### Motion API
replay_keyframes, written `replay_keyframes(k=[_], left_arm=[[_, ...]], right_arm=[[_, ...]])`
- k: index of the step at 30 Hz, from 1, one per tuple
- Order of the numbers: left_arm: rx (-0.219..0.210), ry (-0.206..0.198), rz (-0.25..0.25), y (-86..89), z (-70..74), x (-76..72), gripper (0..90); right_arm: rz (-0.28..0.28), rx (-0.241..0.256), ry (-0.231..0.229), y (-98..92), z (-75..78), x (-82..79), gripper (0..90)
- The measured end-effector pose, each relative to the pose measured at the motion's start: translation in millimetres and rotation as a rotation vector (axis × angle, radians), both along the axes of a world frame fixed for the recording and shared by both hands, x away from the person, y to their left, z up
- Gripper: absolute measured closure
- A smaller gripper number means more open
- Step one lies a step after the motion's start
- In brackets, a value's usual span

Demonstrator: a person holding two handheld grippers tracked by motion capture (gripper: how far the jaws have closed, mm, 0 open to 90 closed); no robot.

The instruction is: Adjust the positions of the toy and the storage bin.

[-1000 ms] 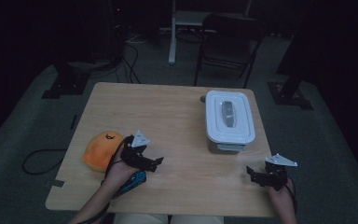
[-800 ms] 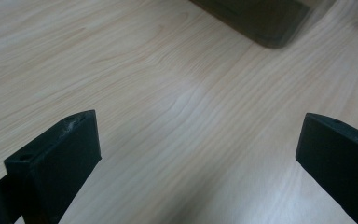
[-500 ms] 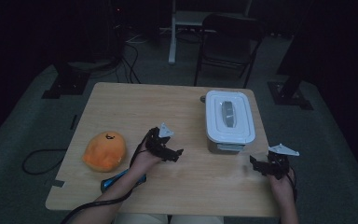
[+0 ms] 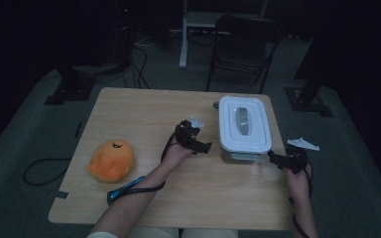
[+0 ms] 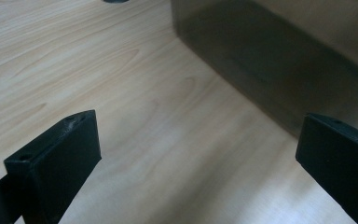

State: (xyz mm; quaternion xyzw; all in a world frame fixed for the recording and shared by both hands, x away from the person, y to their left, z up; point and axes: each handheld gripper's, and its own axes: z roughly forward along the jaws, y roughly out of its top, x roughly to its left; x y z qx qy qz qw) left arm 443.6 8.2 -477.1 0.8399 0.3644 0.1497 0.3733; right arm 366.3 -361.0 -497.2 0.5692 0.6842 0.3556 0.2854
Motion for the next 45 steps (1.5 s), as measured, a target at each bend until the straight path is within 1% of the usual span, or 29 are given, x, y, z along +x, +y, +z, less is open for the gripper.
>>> replay_keyframes(k=[3, 5, 6, 8, 9, 10, 12, 14, 15, 17, 19, 22, 23, 24, 27, 29, 31, 33, 35, 37, 39, 40, 42, 43, 45], left_arm=[[0.006, 0.007, 0.029, -2.8, -3.2, 11.1, 0.5], [0.006, 0.009, 0.035, -4.3, -6.6, 16.5, 0.5], [0.017, 0.012, 0.039, -4.8, -8.3, 19.4, 0.5], [0.023, 0.009, 0.049, -6.2, -11.2, 25.3, 0.5], [0.031, 0.012, 0.056, -7.7, -12.4, 28.3, 0.5], [0.033, 0.018, 0.057, -9.4, -13.3, 31.0, 0.5], [0.038, 0.019, 0.051, -13.2, -13.4, 35.0, 0.5], [0.031, 0.031, 0.055, -16.4, -13.7, 38.6, 0.5], [0.044, 0.034, 0.057, -18.2, -13.8, 40.3, 0.5], [0.043, 0.035, 0.05, -21.5, -13.0, 42.2, 0.5], [0.033, 0.032, 0.051, -24.1, -11.2, 42.4, 0.5], [0.025, 0.03, 0.034, -28.5, -9.5, 39.5, 0.5], [0.017, 0.029, 0.023, -30.2, -8.9, 38.4, 0.5], [0.013, 0.033, 0.02, -32.1, -8.3, 38.0, 0.5], [0.018, 0.017, 0.029, -36.1, -6.0, 36.2, 0.5], [0.014, 0.026, 0.027, -36.3, -4.9, 35.7, 0.5], [0.022, 0.019, 0.019, -36.7, -4.0, 34.2, 0.5], [0.029, 0.029, 0.015, -36.8, -3.4, 33.7, 0.5], [0.04, 0.027, 0.008, -37.1, -3.3, 32.5, 0.5], [0.049, 0.022, 0.005, -37.2, -3.4, 30.6, 0.5], [0.057, 0.028, -0.002, -36.2, -3.5, 28.9, 0.5], [0.062, 0.027, -0.001, -35.6, -3.2, 27.8, 0.6], [0.073, 0.021, -0.006, -33.8, -2.4, 26.2, 0.6], [0.074, 0.021, -0.005, -32.4, -2.2, 25.3, 0.6], [0.071, 0.029, -0.006, -29.1, -2.4, 24.0, 0.6]], right_arm=[[-0.009, 0.0, 0.001, -1.0, -2.3, 12.1, 13.3], [0.002, -0.005, -0.011, -1.4, -3.9, 18.7, 13.5], [0.007, 0.001, -0.017, -1.3, -4.0, 21.5, 13.5], [0.011, 0.022, -0.021, -0.9, -3.0, 27.1, 13.6], [0.008, 0.023, -0.022, -0.2, -2.0, 30.0, 13.6], [0.003, 0.022, -0.024, 0.3, -0.9, 32.8, 13.6], [0.001, 0.041, -0.019, 0.6, 1.2, 39.1, 13.6], [-0.004, 0.053, -0.022, 1.3, 3.5, 44.4, 13.7], [-0.003, 0.056, -0.024, 1.9, 4.5, 46.4, 13.7], [-0.008, 0.06, -0.022, 2.6, 5.4, 50.6, 13.6], [0.012, 0.082, -0.018, 2.0, 4.7, 54.6, 13.6], [0.003, 0.092, -0.009, 3.2, 2.9, 57.8, 13.7], [0.023, 0.119, -0.002, 4.4, 0.8, 58.7, 14.2], [0.03, 0.126, 0.0, 5.5, -0.2, 58.6, 15.2], [0.028, 0.126, -0.006, 6.1, -1.8, 57.9, 15.4], [0.041, 0.134, -0.006, 5.1, -2.3, 57.4, 16.0], [0.052, 0.125, -0.008, 4.8, -1.9, 56.9, 16.8], [0.062, 0.113, -0.019, 5.9, -1.2, 56.2, 18.2], [0.062, 0.121, -0.009, 6.4, -0.7, 56.5, 19.4], [0.065, 0.125, -0.014, 7.0, -1.2, 55.8, 19.8], [0.067, 0.136, -0.002, 7.5, -0.9, 55.7, 20.5], [0.075, 0.124, -0.005, 9.2, -0.3, 54.9, 20.9], [0.082, 0.117, 0.0, 11.3, 0.8, 54.0, 21.0], [0.089, 0.108, -0.005, 13.1, 1.1, 53.3, 21.5], [0.1, 0.104, -0.002, 15.7, 1.7, 52.3, 21.5]])
